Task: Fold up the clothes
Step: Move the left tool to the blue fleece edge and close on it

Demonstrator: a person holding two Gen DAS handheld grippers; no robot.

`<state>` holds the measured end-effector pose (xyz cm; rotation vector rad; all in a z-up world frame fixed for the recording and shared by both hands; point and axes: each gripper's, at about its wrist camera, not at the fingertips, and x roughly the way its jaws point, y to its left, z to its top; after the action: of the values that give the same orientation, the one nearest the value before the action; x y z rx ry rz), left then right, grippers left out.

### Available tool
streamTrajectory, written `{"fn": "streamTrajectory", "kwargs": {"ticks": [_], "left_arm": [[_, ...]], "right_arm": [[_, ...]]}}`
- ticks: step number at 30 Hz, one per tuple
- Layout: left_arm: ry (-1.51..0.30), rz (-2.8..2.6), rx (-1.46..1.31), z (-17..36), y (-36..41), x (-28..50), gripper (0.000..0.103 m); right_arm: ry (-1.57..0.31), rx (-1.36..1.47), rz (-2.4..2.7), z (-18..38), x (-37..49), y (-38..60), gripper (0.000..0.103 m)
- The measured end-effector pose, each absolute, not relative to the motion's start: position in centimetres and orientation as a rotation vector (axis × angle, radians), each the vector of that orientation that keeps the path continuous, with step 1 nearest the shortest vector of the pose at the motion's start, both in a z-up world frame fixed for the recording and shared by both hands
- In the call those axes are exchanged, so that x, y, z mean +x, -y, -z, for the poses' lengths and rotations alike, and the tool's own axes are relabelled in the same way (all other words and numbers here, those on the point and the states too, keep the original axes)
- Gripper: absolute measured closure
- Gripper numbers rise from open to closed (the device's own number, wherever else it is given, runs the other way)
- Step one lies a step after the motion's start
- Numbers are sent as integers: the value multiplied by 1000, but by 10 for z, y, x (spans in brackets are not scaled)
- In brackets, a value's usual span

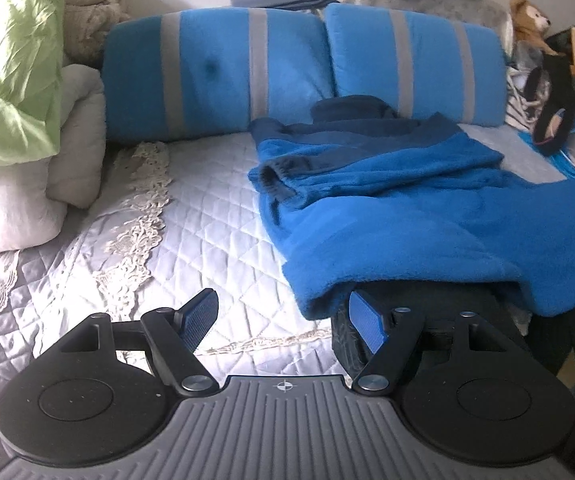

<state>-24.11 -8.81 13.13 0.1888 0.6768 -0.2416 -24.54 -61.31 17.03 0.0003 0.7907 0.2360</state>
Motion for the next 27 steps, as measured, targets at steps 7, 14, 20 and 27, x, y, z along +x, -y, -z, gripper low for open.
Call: {"fn": "streamTrajectory", "kwargs": {"ticks": [7,14,20,27], "left_arm": [[-571,187,198,-118,90,-240,31],[-487,175,219,-108,96,-241,43],[-429,218,253,-103,105,-244,80],[-405,228,278,-107,110,-248,88]], "right_arm": [[-779,-4,-250,-168,-248,611,0],[-759,-42,-262,-166,-259,617,0],[-766,-32,-224,-163,-266,631,0],[-774,-21,-196,-159,-274,642,0]]}}
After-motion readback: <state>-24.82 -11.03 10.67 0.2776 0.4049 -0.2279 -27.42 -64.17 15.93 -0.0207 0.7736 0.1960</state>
